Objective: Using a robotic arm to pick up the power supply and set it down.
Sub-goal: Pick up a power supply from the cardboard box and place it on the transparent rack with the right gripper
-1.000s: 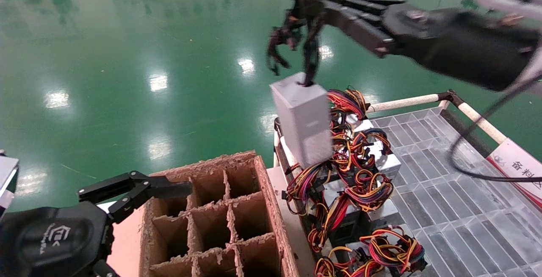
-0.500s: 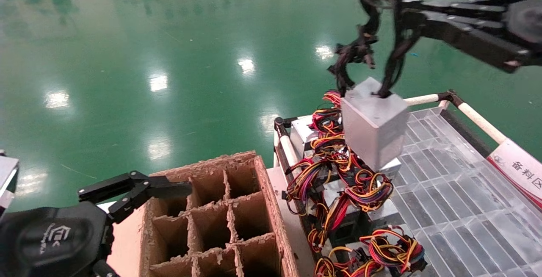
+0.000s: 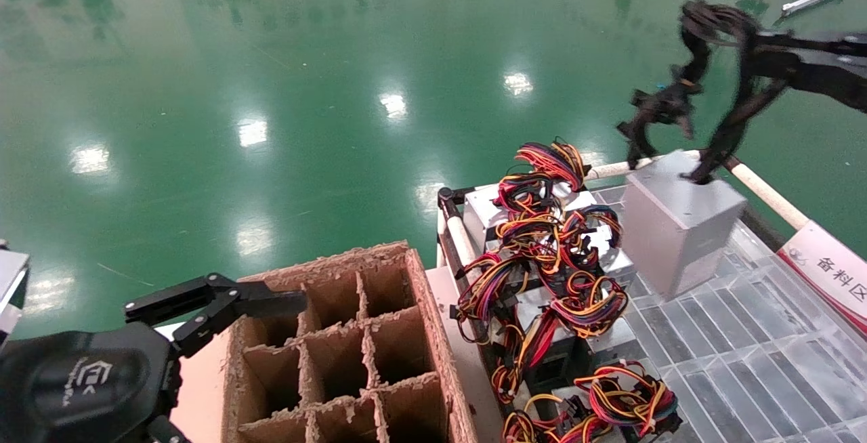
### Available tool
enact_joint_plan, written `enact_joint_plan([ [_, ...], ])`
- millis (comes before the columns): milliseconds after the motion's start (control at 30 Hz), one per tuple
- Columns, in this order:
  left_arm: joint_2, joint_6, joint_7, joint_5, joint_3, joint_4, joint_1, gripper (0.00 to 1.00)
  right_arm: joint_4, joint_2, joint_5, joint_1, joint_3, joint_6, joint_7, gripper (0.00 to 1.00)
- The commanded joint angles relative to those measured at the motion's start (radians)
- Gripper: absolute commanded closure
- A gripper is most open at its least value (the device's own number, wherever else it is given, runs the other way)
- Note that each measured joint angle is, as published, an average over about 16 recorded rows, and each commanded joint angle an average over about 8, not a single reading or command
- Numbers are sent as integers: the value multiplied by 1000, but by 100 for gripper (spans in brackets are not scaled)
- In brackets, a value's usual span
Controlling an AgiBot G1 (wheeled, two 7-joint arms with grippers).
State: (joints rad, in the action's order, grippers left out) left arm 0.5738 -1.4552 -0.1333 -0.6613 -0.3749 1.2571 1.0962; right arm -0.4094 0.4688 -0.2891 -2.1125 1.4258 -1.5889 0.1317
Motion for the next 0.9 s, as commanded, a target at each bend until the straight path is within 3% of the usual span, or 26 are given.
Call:
enact_joint_plan([
  [33, 0, 0, 0, 0, 0, 0, 0, 0, -12, -26, -2, -1, 7, 0, -5, 100],
  [367, 0, 0, 0, 0, 0, 0, 0, 0, 31, -50, 13, 71, 34, 7, 17, 100],
  [900, 0, 0, 0, 0, 0, 0, 0, 0, 197, 19, 168, 353, 16, 33, 89, 100],
])
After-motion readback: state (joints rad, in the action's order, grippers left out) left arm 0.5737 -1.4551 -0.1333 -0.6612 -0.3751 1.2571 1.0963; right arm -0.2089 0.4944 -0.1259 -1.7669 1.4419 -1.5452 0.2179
